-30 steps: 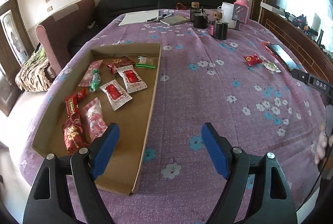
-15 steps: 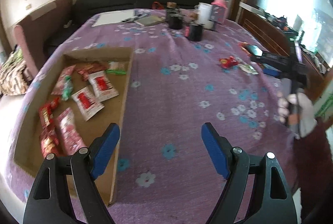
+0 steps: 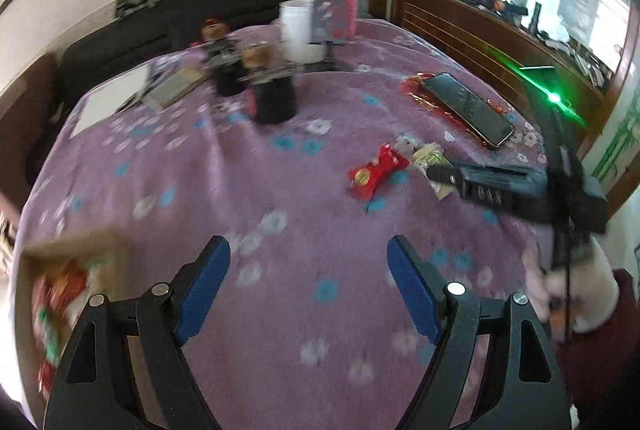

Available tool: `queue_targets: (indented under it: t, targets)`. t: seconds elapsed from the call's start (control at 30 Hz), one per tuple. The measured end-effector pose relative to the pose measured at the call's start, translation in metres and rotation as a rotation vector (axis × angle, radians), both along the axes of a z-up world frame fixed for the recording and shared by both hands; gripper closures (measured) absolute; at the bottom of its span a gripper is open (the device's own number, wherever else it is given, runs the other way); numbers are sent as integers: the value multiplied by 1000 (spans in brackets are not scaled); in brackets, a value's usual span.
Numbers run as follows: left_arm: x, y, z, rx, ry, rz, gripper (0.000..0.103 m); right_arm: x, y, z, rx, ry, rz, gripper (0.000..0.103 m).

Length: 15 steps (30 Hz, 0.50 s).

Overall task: Organize snacks
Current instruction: 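Grasp the small red candy with the left gripper while the right grasps the green-white packet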

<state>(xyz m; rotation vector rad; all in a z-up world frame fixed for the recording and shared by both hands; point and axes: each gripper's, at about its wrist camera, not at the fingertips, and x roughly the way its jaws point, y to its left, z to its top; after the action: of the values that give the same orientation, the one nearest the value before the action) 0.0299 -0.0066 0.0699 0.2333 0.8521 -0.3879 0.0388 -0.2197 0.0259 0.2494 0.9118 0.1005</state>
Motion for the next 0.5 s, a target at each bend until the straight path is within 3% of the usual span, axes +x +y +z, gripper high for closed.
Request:
queue_targets:
  t: [0.33, 0.5]
  targets:
    - [47, -64, -23, 65, -26, -175, 22, -9, -18, 5, 24, 9, -58, 83]
    - [63, -84, -44, 77, 4, -245, 22, -9, -28, 4, 47, 23, -90, 83]
